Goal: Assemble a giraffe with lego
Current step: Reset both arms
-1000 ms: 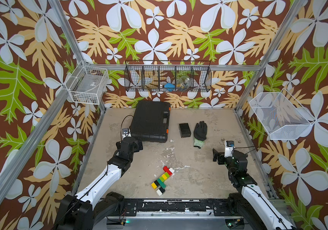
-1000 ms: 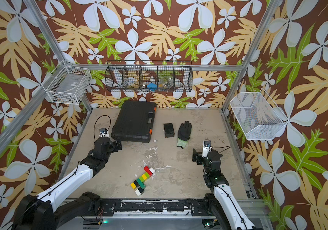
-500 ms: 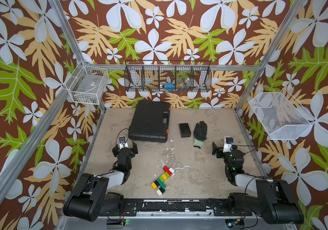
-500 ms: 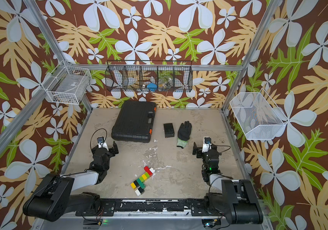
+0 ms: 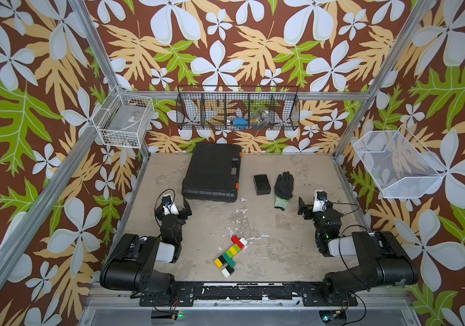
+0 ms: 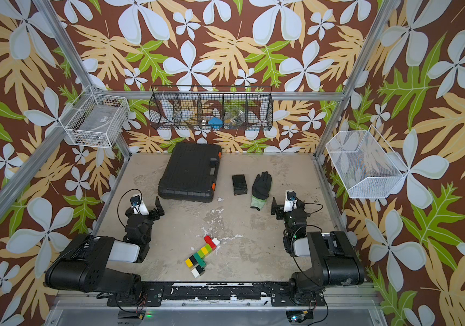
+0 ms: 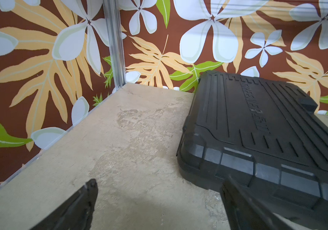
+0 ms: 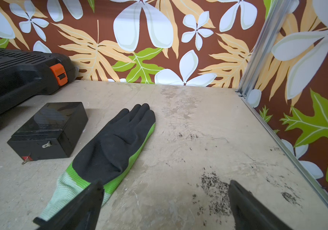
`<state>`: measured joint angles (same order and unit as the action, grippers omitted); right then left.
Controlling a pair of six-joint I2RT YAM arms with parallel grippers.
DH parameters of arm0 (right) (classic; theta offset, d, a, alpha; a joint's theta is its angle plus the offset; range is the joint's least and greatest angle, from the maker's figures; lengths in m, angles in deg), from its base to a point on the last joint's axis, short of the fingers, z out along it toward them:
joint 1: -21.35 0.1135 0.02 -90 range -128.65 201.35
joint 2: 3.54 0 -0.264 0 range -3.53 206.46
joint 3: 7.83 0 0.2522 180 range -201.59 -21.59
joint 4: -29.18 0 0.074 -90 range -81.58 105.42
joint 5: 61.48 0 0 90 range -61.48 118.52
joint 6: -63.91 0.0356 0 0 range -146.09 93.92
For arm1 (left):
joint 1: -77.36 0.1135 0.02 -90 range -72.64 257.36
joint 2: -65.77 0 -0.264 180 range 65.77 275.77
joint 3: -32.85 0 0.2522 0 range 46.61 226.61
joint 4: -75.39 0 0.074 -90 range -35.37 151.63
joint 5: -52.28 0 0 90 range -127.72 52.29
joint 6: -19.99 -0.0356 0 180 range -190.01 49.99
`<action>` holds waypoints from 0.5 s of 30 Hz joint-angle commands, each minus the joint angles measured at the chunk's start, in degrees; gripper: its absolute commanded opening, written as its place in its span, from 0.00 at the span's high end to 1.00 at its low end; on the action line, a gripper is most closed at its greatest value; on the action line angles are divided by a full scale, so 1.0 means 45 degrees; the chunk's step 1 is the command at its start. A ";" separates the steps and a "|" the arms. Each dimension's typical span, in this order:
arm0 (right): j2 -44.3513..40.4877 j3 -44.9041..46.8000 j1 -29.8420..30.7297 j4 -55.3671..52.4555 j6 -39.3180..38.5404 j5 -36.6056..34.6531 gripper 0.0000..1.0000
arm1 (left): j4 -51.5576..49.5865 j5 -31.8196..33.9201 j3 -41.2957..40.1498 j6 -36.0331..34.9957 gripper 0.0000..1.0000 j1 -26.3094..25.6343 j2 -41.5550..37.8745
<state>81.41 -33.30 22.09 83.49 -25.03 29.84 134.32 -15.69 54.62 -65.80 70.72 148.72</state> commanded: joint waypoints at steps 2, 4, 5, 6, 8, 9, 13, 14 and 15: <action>-0.0039 0.0023 0.0026 0.0380 -0.0045 -0.0200 0.00 | 0.0576 -0.0030 -0.0021 0.0061 0.00 0.0029 -0.0007; -0.0048 0.0023 0.0033 0.0380 -0.0041 -0.0228 0.00 | 0.0542 -0.0030 -0.0003 0.0081 0.00 0.0035 -0.0009; -0.0036 0.0023 0.0029 0.0371 -0.0040 -0.0216 0.00 | 0.0551 -0.0030 -0.0003 0.0080 0.00 0.0034 0.0000; -0.0046 0.0023 0.0018 0.0370 -0.0052 -0.0216 0.00 | 0.0538 -0.0030 -0.0013 0.0078 0.00 0.0031 -0.0006; -0.0036 0.0023 0.0031 0.0373 -0.0040 -0.0216 0.00 | 0.0556 -0.0042 -0.0003 0.0079 0.00 0.0041 -0.0001; -0.0021 0.0023 0.0015 0.0363 -0.0040 -0.0223 0.00 | 0.0550 -0.0033 -0.0016 0.0081 0.00 0.0031 -0.0016; 0.0048 -0.0074 0.0014 0.0302 -0.0056 -0.0198 0.00 | 0.0553 -0.0030 -0.0013 0.0081 0.00 0.0030 -0.0017; 0.0085 -0.0101 0.0013 0.0248 -0.0007 -0.0208 0.00 | 0.0553 -0.0030 -0.0003 0.0079 0.00 0.0040 -0.0012; 0.0091 -0.0115 0.0014 0.0250 -0.0001 -0.0196 0.00 | 0.0552 -0.0007 -0.0018 0.0062 0.00 0.0012 -0.0004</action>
<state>81.59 -33.49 22.13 83.43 -25.03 29.58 135.13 -15.69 54.54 -65.58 70.79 148.70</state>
